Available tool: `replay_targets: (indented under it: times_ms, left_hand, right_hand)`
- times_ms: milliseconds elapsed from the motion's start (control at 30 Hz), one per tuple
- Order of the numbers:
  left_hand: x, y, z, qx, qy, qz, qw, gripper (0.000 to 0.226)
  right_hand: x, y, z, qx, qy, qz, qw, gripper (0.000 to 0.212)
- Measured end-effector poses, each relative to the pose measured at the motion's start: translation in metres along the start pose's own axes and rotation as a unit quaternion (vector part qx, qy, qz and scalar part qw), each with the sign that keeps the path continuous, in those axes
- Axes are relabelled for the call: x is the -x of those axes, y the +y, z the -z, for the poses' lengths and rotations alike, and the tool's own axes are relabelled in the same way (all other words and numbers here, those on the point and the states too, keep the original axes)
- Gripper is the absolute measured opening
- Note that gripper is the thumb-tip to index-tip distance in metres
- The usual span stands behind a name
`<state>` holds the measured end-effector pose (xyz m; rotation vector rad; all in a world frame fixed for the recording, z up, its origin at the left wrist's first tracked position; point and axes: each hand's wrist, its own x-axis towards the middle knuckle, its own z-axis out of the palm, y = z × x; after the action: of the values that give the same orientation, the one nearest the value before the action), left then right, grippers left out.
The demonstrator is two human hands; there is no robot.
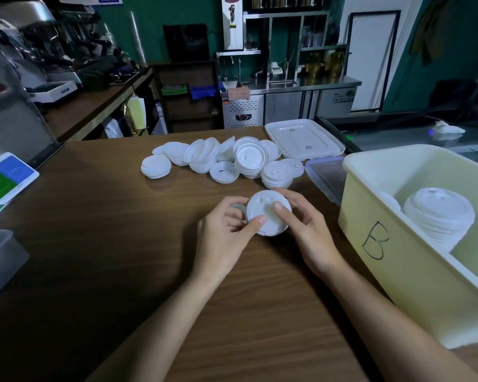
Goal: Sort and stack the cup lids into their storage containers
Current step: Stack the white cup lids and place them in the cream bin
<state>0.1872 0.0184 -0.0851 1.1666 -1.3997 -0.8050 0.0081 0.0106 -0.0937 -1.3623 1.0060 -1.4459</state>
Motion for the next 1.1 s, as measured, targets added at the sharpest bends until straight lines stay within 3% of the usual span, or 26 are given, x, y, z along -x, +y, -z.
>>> replay_targets:
  times_ms: [133, 233, 400, 500, 700, 767, 833, 933, 1100]
  left_hand:
    - [0.000, 0.000, 0.000, -0.016, -0.005, -0.027, 0.999, 0.032]
    - [-0.005, 0.000, 0.005, 0.029, -0.038, -0.008, 0.999, 0.024]
    - [-0.010, 0.003, 0.013, 0.083, -0.077, 0.038, 0.993, 0.047]
    - [-0.013, 0.003, 0.014, 0.100, -0.078, 0.064, 0.990, 0.042]
    - [-0.017, -0.003, 0.015, 0.101, -0.074, 0.068, 0.990, 0.036]
    - [-0.018, -0.006, 0.020, 0.047, -0.086, 0.031, 0.995, 0.037]
    - [-0.020, -0.009, 0.028, -0.085, -0.076, -0.043, 0.993, 0.032]
    - [-0.024, -0.019, 0.045, -0.242, -0.073, -0.132, 0.959, 0.027]
    - [-0.030, -0.037, 0.052, -0.327, -0.136, -0.129, 0.926, 0.005]
  right_hand:
    - [0.000, 0.001, 0.003, 0.010, -0.007, 0.008, 1.000, 0.033]
    - [0.000, 0.001, 0.003, -0.003, -0.015, 0.005, 1.000, 0.038]
    - [0.001, -0.001, 0.001, -0.035, -0.035, -0.001, 0.999, 0.040]
    - [0.002, -0.002, 0.000, -0.035, -0.041, -0.001, 0.999, 0.036]
    - [0.005, -0.007, -0.001, -0.028, -0.062, -0.018, 0.998, 0.064]
    - [0.004, -0.006, -0.001, -0.011, -0.059, -0.013, 0.998, 0.063]
    - [0.003, -0.005, 0.001, 0.008, -0.036, 0.001, 0.999, 0.053]
    - [0.000, -0.003, 0.005, 0.024, 0.005, 0.009, 1.000, 0.046]
    - [-0.001, 0.001, 0.006, 0.032, 0.018, 0.000, 0.999, 0.044]
